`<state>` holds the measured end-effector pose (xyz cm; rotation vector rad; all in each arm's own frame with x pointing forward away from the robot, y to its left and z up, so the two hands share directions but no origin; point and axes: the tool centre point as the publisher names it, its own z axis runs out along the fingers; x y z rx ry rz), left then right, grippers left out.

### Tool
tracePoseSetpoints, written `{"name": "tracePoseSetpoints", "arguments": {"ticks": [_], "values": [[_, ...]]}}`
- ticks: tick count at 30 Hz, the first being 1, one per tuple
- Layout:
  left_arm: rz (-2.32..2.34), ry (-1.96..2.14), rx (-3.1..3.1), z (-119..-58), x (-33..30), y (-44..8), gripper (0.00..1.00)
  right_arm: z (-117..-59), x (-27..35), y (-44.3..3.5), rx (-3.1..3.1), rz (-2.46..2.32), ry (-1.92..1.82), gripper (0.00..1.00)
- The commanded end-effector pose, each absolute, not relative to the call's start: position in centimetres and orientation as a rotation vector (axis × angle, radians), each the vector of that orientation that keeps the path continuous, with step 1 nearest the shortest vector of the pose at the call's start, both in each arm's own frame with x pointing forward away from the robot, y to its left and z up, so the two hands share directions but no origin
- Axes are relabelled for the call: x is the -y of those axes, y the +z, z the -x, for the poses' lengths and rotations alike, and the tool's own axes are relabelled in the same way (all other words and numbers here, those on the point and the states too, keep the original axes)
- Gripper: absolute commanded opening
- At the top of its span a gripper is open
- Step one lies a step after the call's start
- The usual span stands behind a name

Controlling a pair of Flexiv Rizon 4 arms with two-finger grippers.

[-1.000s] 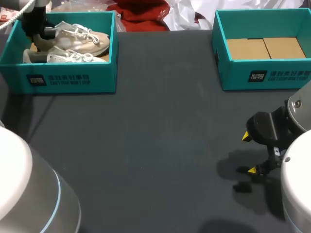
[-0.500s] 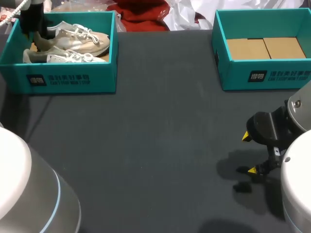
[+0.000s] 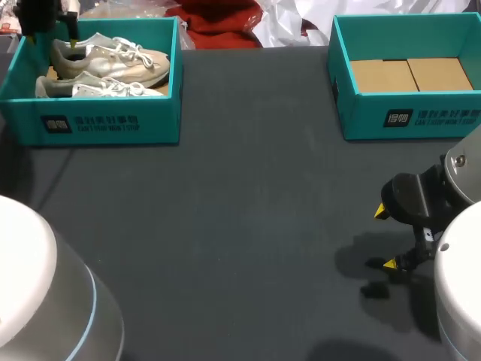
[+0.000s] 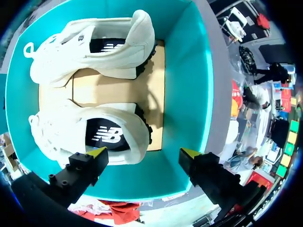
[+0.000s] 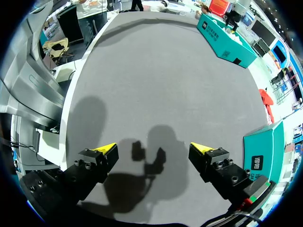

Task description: Take the shoe out of the shoebox, open the shoe tongue, remove and reinsert the insole, then place the shoe into the shoebox

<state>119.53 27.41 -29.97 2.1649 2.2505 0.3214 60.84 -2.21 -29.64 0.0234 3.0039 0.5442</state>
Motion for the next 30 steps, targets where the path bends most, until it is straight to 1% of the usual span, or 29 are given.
{"name": "tracePoseSetpoints", "arguments": {"ticks": [1,7,11,23,30], "values": [[-2.136,0.369,-2.213,-115.3,-27.1,-25.9,0.96,-60.6,2.2,-29.7,-3.000,-0.024,0.541,1.00],[-2.135,0.340,-2.189,-112.9,-26.9,-23.8,0.96,-60.6,2.2,-29.7,-3.000,-0.024,0.541,1.00],[-2.143,0.326,-2.177,-111.4,-27.0,-23.0,1.00,-60.6,2.2,-29.7,-3.000,-0.024,0.541,1.00],[-2.147,0.239,-2.216,-108.0,-27.3,-22.3,1.00,-60.6,2.2,-29.7,-3.000,-0.024,0.541,1.00],[-2.220,0.277,-2.223,-107.2,-26.8,-22.0,1.00,-60.6,2.2,-29.7,-3.000,-0.024,0.541,1.00]]}}
